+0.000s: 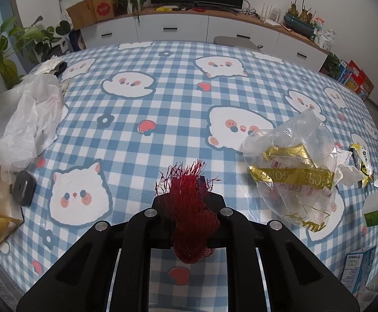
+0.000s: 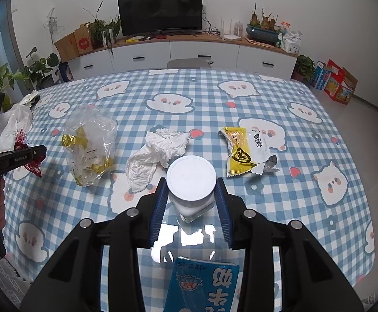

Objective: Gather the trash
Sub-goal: 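Lift the red mesh bag and white pill bottle off the table with both tools, then carry the red mesh bag and pill bottle over the black bin with both tools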

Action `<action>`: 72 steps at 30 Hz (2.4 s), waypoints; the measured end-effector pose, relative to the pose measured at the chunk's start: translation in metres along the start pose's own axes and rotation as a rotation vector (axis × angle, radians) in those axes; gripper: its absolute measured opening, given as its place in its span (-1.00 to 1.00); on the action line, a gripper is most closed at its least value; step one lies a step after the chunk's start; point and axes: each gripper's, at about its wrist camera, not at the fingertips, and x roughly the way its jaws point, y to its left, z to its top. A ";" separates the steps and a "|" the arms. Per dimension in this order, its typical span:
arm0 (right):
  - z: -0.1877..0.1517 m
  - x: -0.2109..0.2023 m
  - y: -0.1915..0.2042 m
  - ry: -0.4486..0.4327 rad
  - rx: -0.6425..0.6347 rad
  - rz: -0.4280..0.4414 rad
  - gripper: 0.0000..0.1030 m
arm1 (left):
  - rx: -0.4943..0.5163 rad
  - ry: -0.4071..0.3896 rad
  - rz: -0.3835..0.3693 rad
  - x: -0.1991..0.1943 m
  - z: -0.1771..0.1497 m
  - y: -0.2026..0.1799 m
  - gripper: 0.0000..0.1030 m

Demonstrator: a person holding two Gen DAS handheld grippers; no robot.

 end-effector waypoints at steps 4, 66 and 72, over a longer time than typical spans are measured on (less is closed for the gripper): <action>-0.002 -0.010 0.000 -0.008 0.001 0.003 -0.32 | 0.003 -0.002 0.003 -0.010 -0.005 0.001 -0.74; -0.133 -0.140 0.068 -0.051 -0.049 0.137 -0.32 | 0.005 -0.045 -0.074 -0.162 -0.215 0.009 -0.74; -0.151 -0.149 0.071 -0.048 -0.051 0.147 -0.32 | 0.001 -0.049 -0.094 -0.173 -0.235 0.013 -0.74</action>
